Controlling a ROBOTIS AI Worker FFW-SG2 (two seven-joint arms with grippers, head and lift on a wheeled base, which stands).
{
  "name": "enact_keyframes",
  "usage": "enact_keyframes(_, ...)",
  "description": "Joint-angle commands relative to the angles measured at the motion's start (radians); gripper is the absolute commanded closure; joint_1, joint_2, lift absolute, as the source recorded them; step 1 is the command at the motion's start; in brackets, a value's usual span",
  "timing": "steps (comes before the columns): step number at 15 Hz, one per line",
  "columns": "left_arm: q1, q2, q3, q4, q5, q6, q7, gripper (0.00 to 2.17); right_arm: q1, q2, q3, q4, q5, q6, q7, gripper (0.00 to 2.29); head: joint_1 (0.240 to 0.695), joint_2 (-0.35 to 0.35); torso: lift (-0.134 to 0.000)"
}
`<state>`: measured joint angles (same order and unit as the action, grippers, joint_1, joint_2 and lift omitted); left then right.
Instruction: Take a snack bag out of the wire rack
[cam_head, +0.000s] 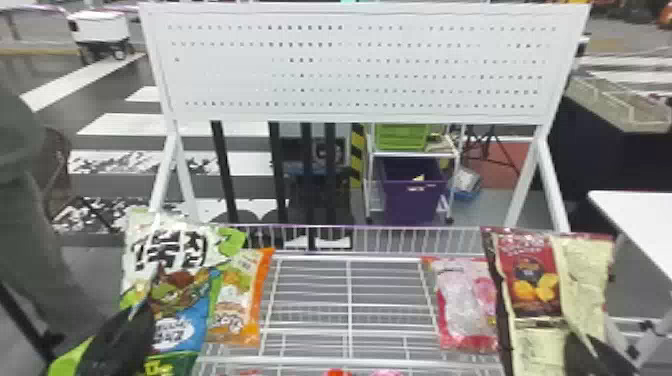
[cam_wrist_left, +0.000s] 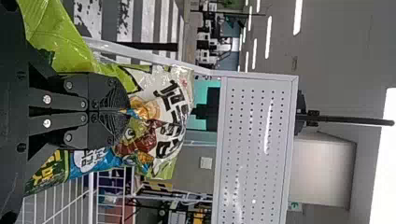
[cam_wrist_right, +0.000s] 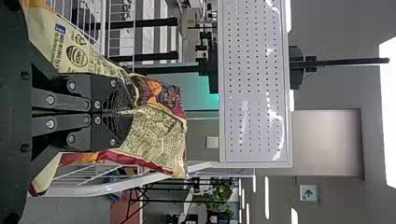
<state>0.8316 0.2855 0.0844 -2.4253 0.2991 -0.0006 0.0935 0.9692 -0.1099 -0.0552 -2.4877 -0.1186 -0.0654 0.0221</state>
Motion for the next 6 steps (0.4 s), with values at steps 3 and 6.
enact_keyframes(3, 0.004, 0.0, 0.0, -0.006, 0.0, 0.0, 0.0, 2.11, 0.002, 0.001, 0.0, 0.001, 0.0, 0.0, 0.004, 2.19, 0.499, 0.0, 0.0)
enact_keyframes(6, 0.006, 0.0, 0.0, -0.008, 0.0, 0.0, 0.0, 2.11, 0.003, 0.002, 0.0, 0.001, 0.002, 0.0, 0.007, 2.19, 0.499, 0.0, 0.0)
